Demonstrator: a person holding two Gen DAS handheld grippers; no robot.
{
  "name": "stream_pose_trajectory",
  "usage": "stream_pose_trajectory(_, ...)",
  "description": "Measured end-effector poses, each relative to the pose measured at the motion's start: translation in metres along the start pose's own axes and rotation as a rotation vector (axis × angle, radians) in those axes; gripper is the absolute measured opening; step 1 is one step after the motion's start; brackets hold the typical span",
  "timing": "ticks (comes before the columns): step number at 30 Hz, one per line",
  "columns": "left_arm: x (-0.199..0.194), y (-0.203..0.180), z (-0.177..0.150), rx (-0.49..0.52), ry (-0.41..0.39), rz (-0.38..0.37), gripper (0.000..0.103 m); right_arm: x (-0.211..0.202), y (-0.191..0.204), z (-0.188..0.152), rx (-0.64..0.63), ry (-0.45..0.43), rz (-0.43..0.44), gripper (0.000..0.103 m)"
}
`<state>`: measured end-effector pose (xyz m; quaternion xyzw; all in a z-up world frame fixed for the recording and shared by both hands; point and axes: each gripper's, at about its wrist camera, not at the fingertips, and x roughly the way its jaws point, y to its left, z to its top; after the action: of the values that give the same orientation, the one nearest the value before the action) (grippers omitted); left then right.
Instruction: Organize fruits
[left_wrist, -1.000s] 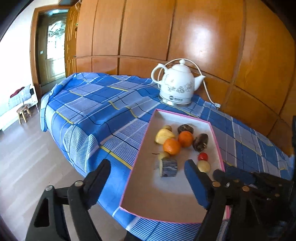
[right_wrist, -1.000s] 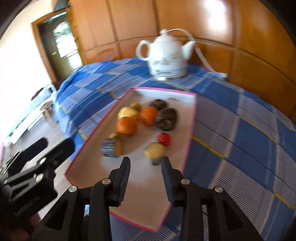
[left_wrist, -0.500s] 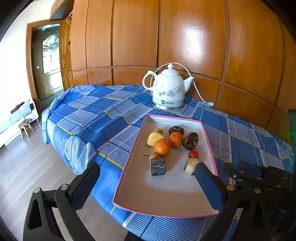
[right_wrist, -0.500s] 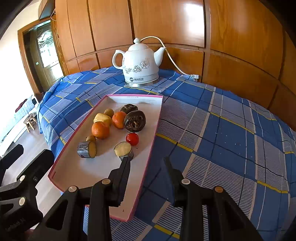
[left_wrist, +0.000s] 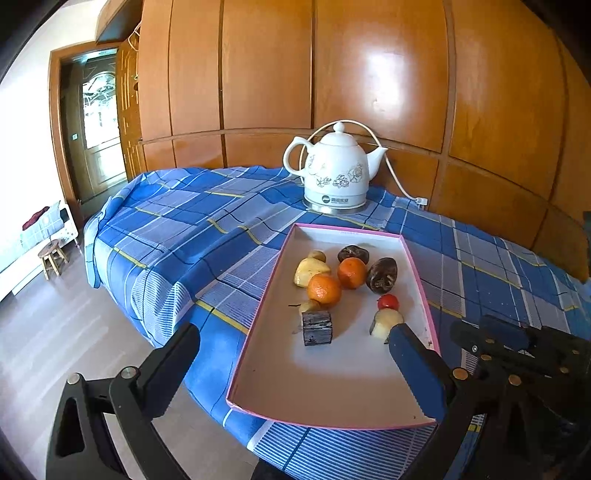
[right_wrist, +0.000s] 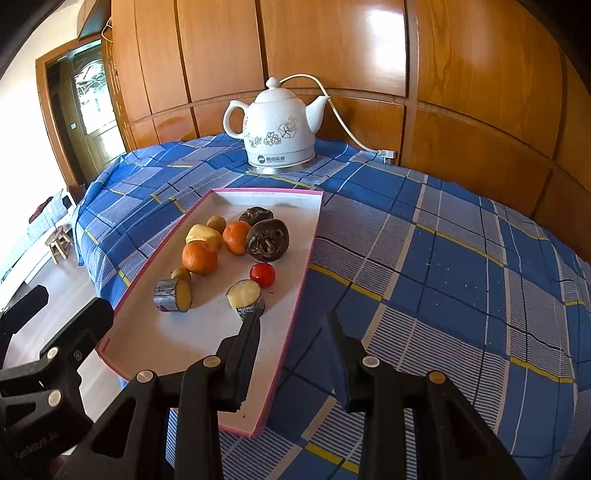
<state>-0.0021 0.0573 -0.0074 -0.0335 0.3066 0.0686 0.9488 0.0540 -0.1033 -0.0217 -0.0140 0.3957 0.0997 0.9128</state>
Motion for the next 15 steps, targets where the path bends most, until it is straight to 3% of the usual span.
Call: stream_pose_trajectory(15, 0.0054, 0.0071, -0.0007, -0.032, 0.017, 0.013, 0.103, 0.0015, 0.0056, -0.0016, -0.017, 0.005, 0.007, 0.035)
